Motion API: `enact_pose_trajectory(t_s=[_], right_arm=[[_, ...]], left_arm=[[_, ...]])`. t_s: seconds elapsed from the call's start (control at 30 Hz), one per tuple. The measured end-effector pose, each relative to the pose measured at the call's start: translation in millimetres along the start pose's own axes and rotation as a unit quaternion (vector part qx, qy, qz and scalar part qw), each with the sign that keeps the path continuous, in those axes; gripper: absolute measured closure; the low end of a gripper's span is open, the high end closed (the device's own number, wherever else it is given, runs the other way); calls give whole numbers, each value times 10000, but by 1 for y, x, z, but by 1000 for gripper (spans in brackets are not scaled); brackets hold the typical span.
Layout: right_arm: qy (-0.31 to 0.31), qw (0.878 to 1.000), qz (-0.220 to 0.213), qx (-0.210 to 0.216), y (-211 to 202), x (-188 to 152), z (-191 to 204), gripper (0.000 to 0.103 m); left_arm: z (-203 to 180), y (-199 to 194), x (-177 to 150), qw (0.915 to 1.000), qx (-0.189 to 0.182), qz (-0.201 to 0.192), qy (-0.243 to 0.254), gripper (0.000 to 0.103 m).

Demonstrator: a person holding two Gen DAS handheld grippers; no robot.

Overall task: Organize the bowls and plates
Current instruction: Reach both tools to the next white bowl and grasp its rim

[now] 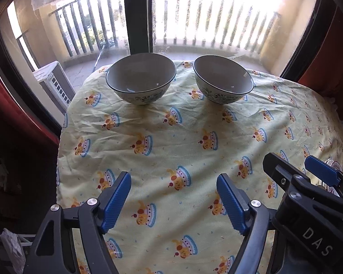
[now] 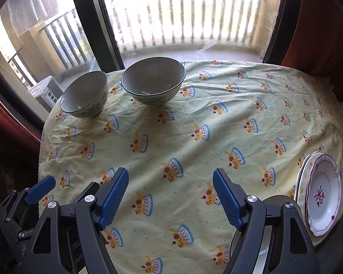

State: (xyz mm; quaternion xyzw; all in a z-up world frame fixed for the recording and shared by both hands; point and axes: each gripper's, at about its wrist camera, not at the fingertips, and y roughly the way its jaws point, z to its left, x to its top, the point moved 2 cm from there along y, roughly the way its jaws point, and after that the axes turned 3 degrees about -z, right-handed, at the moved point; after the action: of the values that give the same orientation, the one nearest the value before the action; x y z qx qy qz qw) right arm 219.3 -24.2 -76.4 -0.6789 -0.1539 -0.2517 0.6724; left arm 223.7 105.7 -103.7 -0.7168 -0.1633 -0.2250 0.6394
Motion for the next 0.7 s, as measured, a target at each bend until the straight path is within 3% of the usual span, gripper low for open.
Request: enact_pose_trajectory(t_s=[0.27,0.7], right_arm=[[77,9998,-149,-70,17,30,32,24],[166,9995,-253,45,67,86,77,34]], left_arm=[[31,15,36,9998,117,-183,-30,36],[75,60,98,9988,345,-354,-47,42]])
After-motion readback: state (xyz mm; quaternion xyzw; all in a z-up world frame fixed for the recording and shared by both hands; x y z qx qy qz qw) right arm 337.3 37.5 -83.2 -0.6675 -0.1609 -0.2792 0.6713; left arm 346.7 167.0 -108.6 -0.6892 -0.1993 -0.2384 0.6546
